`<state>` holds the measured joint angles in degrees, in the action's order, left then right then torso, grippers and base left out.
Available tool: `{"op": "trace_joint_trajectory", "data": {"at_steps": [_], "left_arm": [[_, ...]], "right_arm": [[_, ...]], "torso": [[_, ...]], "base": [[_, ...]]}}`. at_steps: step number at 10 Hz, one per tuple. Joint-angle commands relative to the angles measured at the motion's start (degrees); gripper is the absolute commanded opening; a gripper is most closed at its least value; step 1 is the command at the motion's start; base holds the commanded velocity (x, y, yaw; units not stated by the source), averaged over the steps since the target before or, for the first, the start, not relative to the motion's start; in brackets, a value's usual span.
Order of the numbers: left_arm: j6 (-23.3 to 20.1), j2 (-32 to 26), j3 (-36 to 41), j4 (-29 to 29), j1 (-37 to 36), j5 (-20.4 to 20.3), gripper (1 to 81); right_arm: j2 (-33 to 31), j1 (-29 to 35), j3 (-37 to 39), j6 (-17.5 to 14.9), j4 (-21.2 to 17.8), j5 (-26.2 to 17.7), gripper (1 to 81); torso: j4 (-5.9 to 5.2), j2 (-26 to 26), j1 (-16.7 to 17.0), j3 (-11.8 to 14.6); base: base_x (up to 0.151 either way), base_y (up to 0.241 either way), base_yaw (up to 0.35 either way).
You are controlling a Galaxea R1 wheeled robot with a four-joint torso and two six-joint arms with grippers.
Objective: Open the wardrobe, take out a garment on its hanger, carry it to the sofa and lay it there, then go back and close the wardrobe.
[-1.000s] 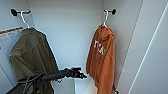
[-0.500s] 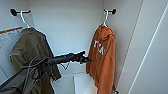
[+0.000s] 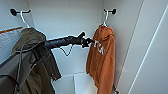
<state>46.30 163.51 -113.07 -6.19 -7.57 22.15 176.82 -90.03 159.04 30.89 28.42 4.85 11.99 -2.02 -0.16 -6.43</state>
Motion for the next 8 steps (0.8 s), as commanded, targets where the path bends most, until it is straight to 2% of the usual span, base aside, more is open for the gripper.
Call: {"op": "trace_joint_trajectory", "data": {"at_steps": [1, 2, 4, 5, 6, 8], "left_arm": [[1.07, -0.2, -0.93, -8.12, -15.23, -4.56, 81.1], [1.16, -0.11, -1.1, -9.28, -16.55, -4.92, 81.1], [1.07, 0.06, -1.19, -12.43, -19.36, -8.09, 81.1], [1.07, 0.5, -1.46, -13.31, -21.03, -8.18, 81.1], [1.16, 0.86, -1.54, -14.28, -21.82, -8.35, 81.1], [1.16, 1.64, -1.1, -15.16, -22.26, -11.16, 81.1]], "right_arm": [[0.48, 1.38, -0.32, -0.04, 0.06, -2.39, 81.1], [0.48, 1.29, -0.32, 0.05, -0.03, -2.3, 81.1], [0.48, 1.03, -0.32, -0.04, 0.06, -2.22, 81.1], [0.48, 1.12, -0.32, -0.04, -0.11, -2.22, 81.1], [0.83, 1.12, -0.32, -0.04, -0.03, -2.22, 81.1], [1.1, 1.03, -0.32, -0.04, -0.2, -2.48, 81.1]], "torso": [[0.0, 0.0, 0.0, 0.0], [0.0, 0.0, 0.0, 0.0], [0.0, 0.0, 0.0, 0.0], [0.0, 0.0, 0.0, 0.0], [0.0, 0.0, 0.0, 0.0], [0.0, 0.0, -0.02, 0.0]], "base": [[0.0, 0.0, 0.0], [0.0, 0.0, 0.0], [0.0, 0.0, 0.0], [0.0, 0.0, 0.0], [0.0, 0.0, 0.0], [0.0, 0.0, 0.0]]}}
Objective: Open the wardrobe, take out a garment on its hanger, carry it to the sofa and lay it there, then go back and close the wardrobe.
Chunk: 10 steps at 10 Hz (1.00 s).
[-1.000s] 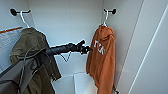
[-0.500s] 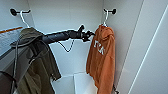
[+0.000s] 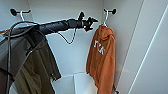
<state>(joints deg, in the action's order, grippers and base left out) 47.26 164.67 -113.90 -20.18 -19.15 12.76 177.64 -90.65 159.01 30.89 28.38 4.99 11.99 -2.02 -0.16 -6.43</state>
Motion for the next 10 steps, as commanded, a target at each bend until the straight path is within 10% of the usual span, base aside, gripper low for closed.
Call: {"op": "trace_joint_trajectory", "data": {"at_steps": [1, 10], "left_arm": [[0.2, 1.1, -0.19, -1.27, -11.29, -2.22, 81.1], [0.46, 5.67, 0.87, -3.29, -12.35, -3.8, 81.1]], "right_arm": [[0.37, 1.48, -0.29, -0.04, -0.17, -2.61, 81.1], [0.99, 1.29, -0.29, 0.05, -0.17, -2.79, 81.1]], "torso": [[0.0, 0.0, 0.0, 0.0], [0.0, 0.0, -0.02, 0.0]], "base": [[0.0, 0.0, 0.0], [0.0, 0.0, 0.0]]}}
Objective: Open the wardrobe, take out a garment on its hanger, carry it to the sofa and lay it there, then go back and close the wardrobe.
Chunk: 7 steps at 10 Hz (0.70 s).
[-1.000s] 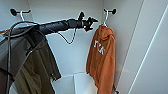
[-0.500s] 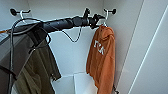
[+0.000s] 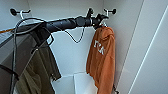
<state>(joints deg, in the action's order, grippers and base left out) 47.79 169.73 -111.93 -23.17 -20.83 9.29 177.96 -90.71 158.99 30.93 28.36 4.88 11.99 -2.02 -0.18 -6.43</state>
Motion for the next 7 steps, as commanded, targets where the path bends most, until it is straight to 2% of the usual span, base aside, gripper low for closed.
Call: {"op": "trace_joint_trajectory", "data": {"at_steps": [1, 7], "left_arm": [[-0.06, 1.23, -1.53, -0.12, -10.58, -0.32, 81.1], [-0.33, 2.99, -4.26, 1.2, -9.7, 0.29, 81.1]], "right_arm": [[0.67, 1.27, -0.18, 0.01, -0.14, -2.68, 81.1], [0.84, 1.0, -0.27, 0.01, -0.14, -2.59, 81.1]], "torso": [[0.0, 0.0, 0.0, 0.0], [0.0, 0.0, 0.0, -0.02]], "base": [[0.0, 0.0, 0.0], [0.0, 0.0, 0.0]]}}
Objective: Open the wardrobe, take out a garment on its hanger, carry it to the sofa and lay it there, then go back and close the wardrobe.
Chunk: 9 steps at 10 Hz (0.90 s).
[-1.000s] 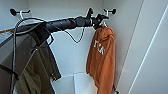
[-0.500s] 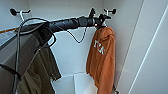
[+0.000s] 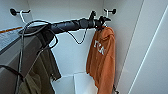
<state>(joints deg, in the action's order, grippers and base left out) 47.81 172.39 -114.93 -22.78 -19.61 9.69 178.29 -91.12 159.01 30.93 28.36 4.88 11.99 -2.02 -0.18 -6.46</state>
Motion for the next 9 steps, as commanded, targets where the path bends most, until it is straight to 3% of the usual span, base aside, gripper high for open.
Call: {"op": "trace_joint_trajectory", "data": {"at_steps": [1, 9], "left_arm": [[-0.44, 0.95, -2.23, 1.16, -10.75, -0.11, 81.1], [-0.44, 7.79, -9.78, 7.3, -10.4, -0.46, 81.1]], "right_arm": [[0.6, 1.34, -0.29, 0.01, -0.05, -2.68, 81.1], [1.57, 0.37, -0.29, 0.01, -0.05, -2.24, 81.1]], "torso": [[0.0, 0.0, 0.0, 0.0], [0.0, 0.0, 0.0, 0.02]], "base": [[0.0, 0.0, 0.0], [0.0, 0.0, 0.0]]}}
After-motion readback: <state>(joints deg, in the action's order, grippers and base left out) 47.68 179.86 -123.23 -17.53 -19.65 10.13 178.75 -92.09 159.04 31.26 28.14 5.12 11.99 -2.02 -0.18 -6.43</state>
